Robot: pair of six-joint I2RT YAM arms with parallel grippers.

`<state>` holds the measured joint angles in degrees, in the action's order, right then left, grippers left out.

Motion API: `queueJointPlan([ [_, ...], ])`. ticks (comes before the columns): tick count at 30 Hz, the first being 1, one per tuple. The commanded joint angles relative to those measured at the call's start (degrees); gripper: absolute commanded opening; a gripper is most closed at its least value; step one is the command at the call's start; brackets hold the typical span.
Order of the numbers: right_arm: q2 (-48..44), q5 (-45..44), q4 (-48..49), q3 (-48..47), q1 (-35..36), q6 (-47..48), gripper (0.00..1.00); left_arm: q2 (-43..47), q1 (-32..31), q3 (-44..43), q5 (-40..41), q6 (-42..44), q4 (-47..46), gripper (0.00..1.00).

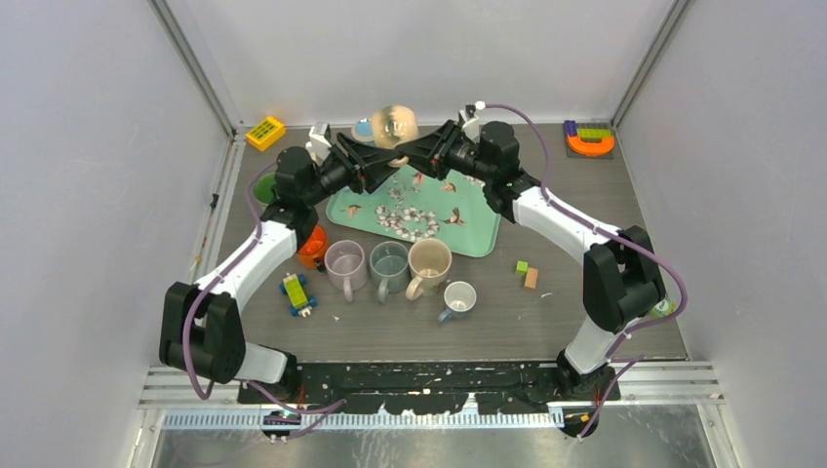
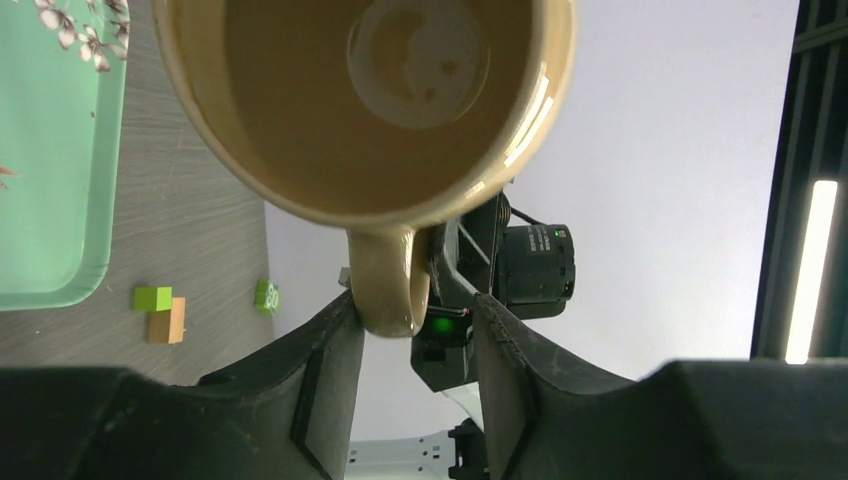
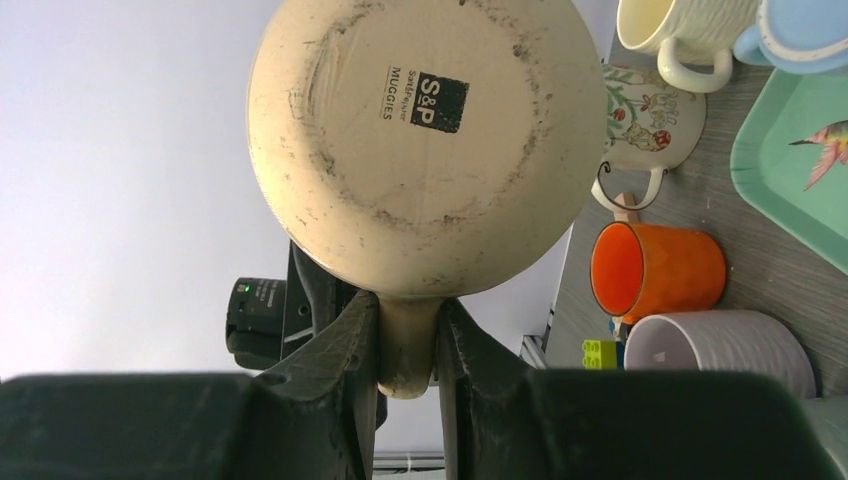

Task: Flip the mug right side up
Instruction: Turn over the cup on the tray.

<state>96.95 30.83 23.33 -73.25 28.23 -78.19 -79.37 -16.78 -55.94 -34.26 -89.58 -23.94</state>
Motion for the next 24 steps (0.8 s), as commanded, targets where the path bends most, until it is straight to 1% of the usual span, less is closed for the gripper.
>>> queueJointPlan([
  [1, -5.37, 1.99, 11.65, -0.99, 1.07, -1.35, 0.01, -0.92, 0.60, -0.34, -1.67, -1.86, -5.39, 0.43],
  [7, -5.60, 2.54, 13.14, -0.75, 1.17, -2.64, 0.01, -0.79, 0.63, 0.24, -2.03, -2.46, -6.07, 0.39],
  [12, -5.41, 3.37, 14.34, -0.93, 1.21, -4.22, 0.01, -0.68, 0.69, 0.81, -2.31, -3.36, -7.33, 0.32],
  [18, -3.92, 5.31, 17.97, -1.89, 1.30, -7.69, 0.01, -0.17, 0.69, 1.15, -2.65, -3.50, -7.65, 0.25],
  [22, -3.81, 6.28, 17.21, -2.50, 1.44, -7.23, 0.01, -0.53, 0.69, 0.94, -2.88, -3.41, -7.69, 0.24],
  [24, -3.85, 6.75, 15.74, -2.92, 1.78, -5.94, 0.01, -0.80, 0.69, 0.56, -3.19, -3.28, -7.61, 0.26],
])
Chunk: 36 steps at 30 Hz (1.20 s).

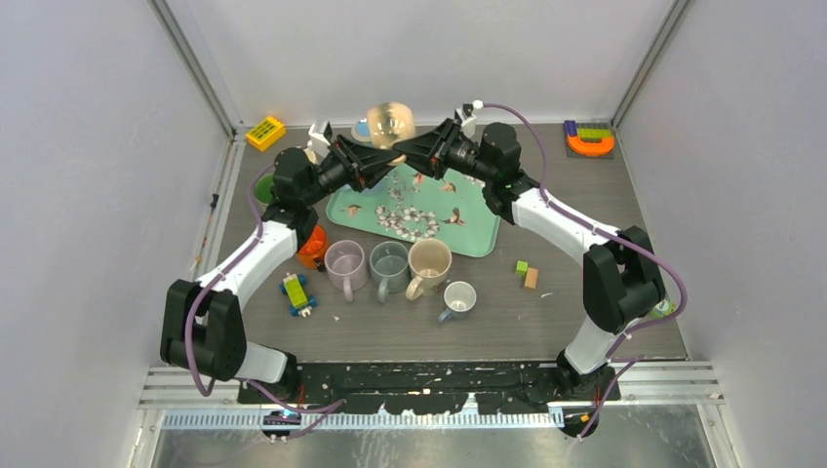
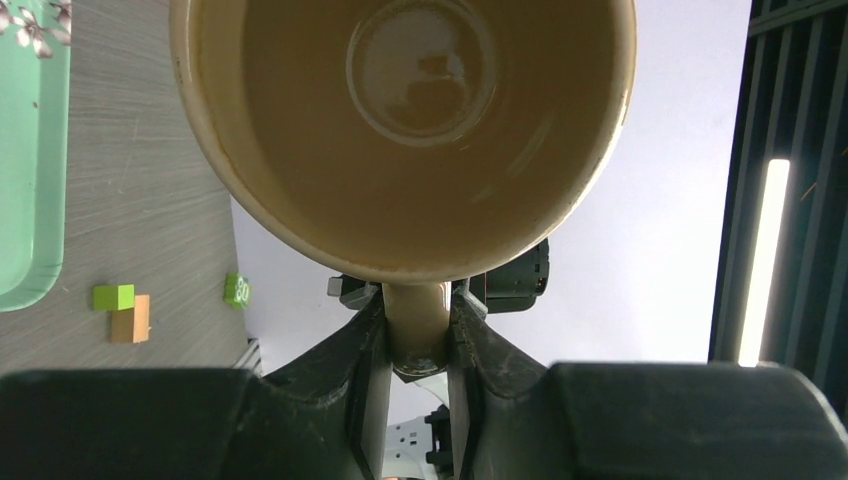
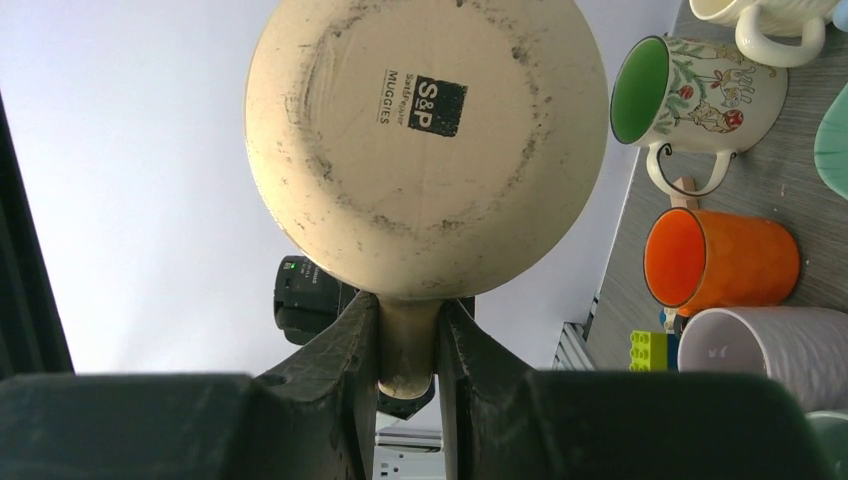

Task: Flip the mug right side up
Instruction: Turn over the cup on the tray.

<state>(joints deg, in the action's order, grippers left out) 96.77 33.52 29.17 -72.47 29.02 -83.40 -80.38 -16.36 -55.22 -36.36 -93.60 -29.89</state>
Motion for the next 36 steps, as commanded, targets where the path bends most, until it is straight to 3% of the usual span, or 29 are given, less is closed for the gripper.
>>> queueJointPlan([
  [1, -3.67, 4.34, 9.39, -3.87, 1.15, -0.19, 0.01, 0.04, 0.28, -0.29, -1.13, 0.83, -1.55, 0.28],
  [5, -3.58, 5.29, 9.06, -3.86, 1.56, 0.39, 0.01, -0.26, 0.28, -0.53, -1.32, 1.00, -1.49, 0.28],
  [7, -3.62, 5.59, 8.25, -4.01, 1.69, 1.11, 0.01, -0.14, 0.23, -0.63, -1.28, 1.32, -1.34, 0.20],
  [9, -3.70, 5.82, 7.15, -4.22, 1.72, 2.02, 0.01, 0.09, 0.28, -1.00, -1.30, 1.99, -0.23, 0.04],
  [12, -3.85, 5.82, 5.64, -4.25, 1.75, 3.13, 0.01, 0.85, 0.27, -2.23, -1.21, 4.70, 3.18, 0.00],
  [14, -3.91, 5.63, 4.21, -4.23, 1.67, 4.19, 0.09, 2.05, 0.28, -3.85, -0.69, 8.39, 8.26, 0.00],
  [18, -4.53, 3.62, -1.75, -3.95, 1.75, 8.47, 0.38, 4.35, 0.28, -8.17, 2.03, 17.75, 21.05, 0.00],
  [21, -5.26, 1.30, -7.60, -3.93, 1.74, 12.44, 0.53, 5.66, 0.28, -11.05, 4.64, 24.12, 28.58, 0.00],
  [29, -8.31, -5.68, -22.25, -4.40, 1.70, 23.91, 0.69, 8.11, 0.28, -15.61, 11.67, 36.44, 42.68, 0.00],
  [36, -11.89, -13.54, -34.74, -5.67, 1.72, 32.57, 0.85, 9.95, 0.28, -16.32, 15.66, 42.12, 48.94, 0.00],
])
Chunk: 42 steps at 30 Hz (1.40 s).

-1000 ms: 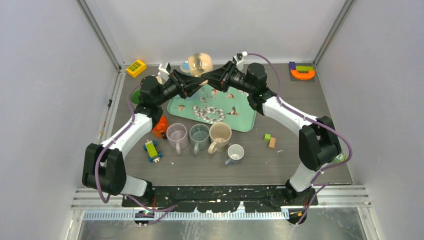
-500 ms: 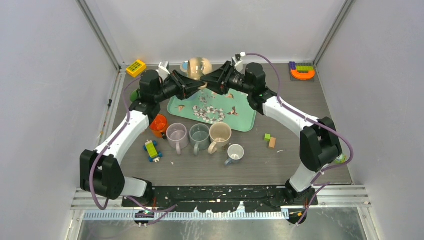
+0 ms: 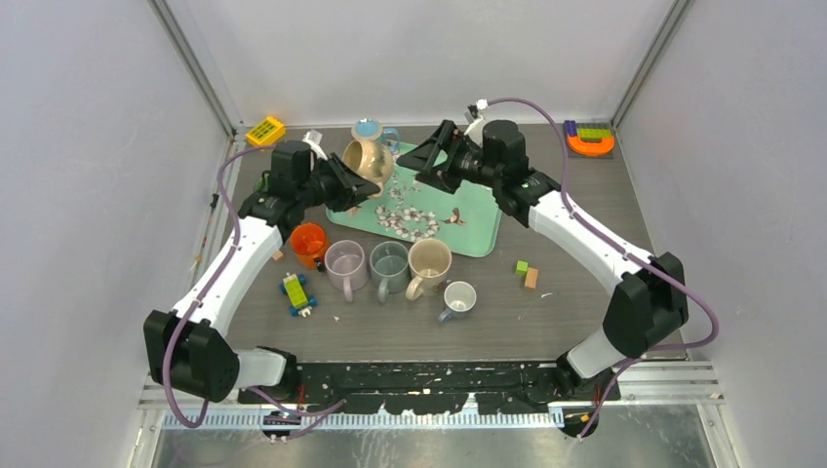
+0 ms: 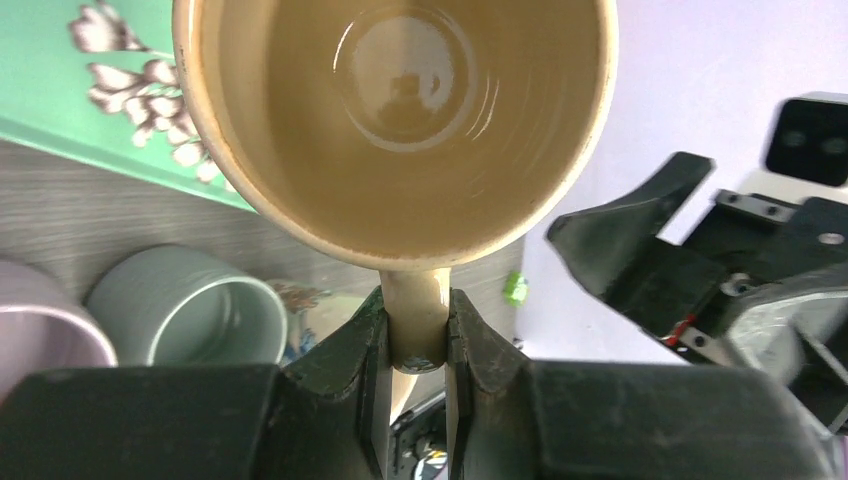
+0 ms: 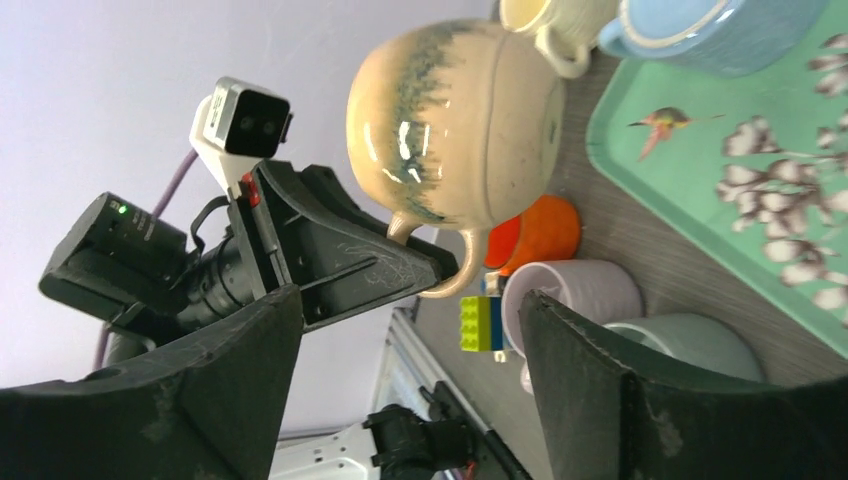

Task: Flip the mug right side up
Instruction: Turn over the cup on the tray, then place the cup at the corner of the board.

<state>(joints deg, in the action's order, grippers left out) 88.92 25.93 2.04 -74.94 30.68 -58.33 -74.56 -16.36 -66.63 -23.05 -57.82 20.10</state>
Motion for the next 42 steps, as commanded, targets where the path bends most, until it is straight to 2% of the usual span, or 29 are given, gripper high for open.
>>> queueJointPlan([
  [1, -4.85, -7.06, -8.99, -3.35, 0.07, 8.43, 0.88, 4.49, 0.28, -4.91, 2.99, 7.06, 0.02, 0.00],
  [7, -8.41, -13.10, -15.38, -4.48, 0.08, 13.57, 0.99, 7.08, 0.28, -5.66, 10.33, 12.47, 7.53, 0.00],
  [16, -11.67, -16.36, -18.07, -2.84, 0.07, 16.58, 1.00, 12.20, 0.54, -6.62, 33.54, 18.59, 22.89, 0.00],
  [21, -12.67, -15.34, -17.71, -1.27, 0.04, 16.98, 1.00, 14.29, 4.45, -5.92, 41.10, 19.39, 27.96, 0.00],
  [30, -14.79, -13.97, -17.56, 1.16, 0.05, 18.59, 1.00, 15.57, 15.90, -1.01, 45.61, 19.72, 30.84, 0.00],
  [34, -15.42, -13.24, -18.05, 1.78, 0.06, 19.70, 1.00, 14.00, 22.59, 1.76, 43.90, 18.58, 29.55, 0.00],
  [42, -16.11, -12.87, -19.80, 2.20, 0.07, 21.83, 1.00, 10.51, 26.28, 8.93, 42.60, 14.07, 23.07, 0.00],
])
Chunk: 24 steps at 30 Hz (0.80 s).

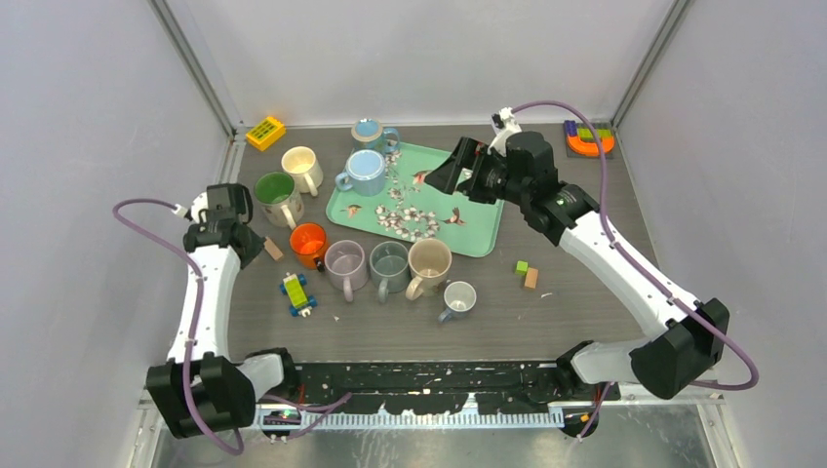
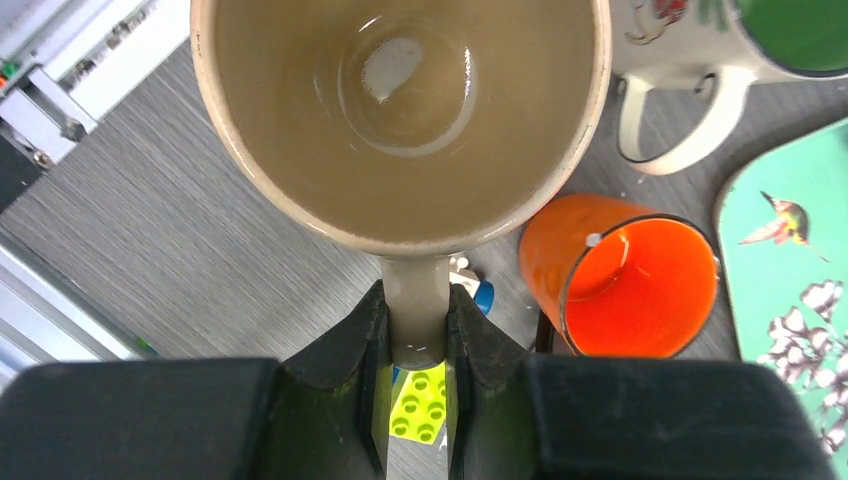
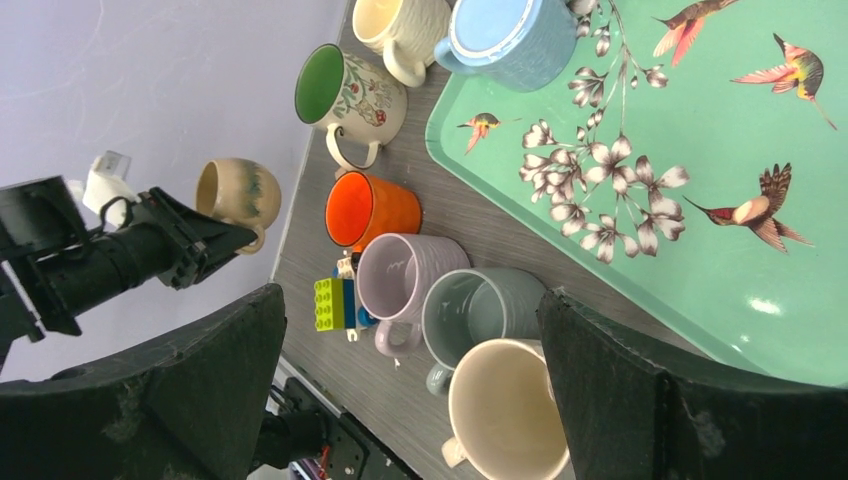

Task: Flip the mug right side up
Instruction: Place the cup at the corner of the board.

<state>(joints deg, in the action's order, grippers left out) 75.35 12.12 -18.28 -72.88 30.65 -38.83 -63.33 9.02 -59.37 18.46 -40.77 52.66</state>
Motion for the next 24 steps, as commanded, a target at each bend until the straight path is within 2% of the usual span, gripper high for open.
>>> queueJointPlan([
  [1, -2.65, 1.05, 0.43, 0.05, 0.09, 2.58, 1.00, -1.44, 0.99, 2.64, 0.90, -3.59, -10.45, 0.00],
  [11, -3.46, 0.80, -1.46, 0.04, 0.05, 5.11, 1.00, -7.57, 1.46, 9.77, -0.49, -6.79, -19.27, 0.00],
  [21, -2.52, 2.03, -1.79, -0.33, 0.05, 5.26, 1.00, -9.78, 1.60, 12.15, -0.03, -7.38, -20.27, 0.01],
  [24, -2.23, 2.12, -1.83, -0.33, 0.11, 5.28, 1.00, -9.97, 1.55, 12.43, 0.21, -7.60, -19.66, 0.13],
])
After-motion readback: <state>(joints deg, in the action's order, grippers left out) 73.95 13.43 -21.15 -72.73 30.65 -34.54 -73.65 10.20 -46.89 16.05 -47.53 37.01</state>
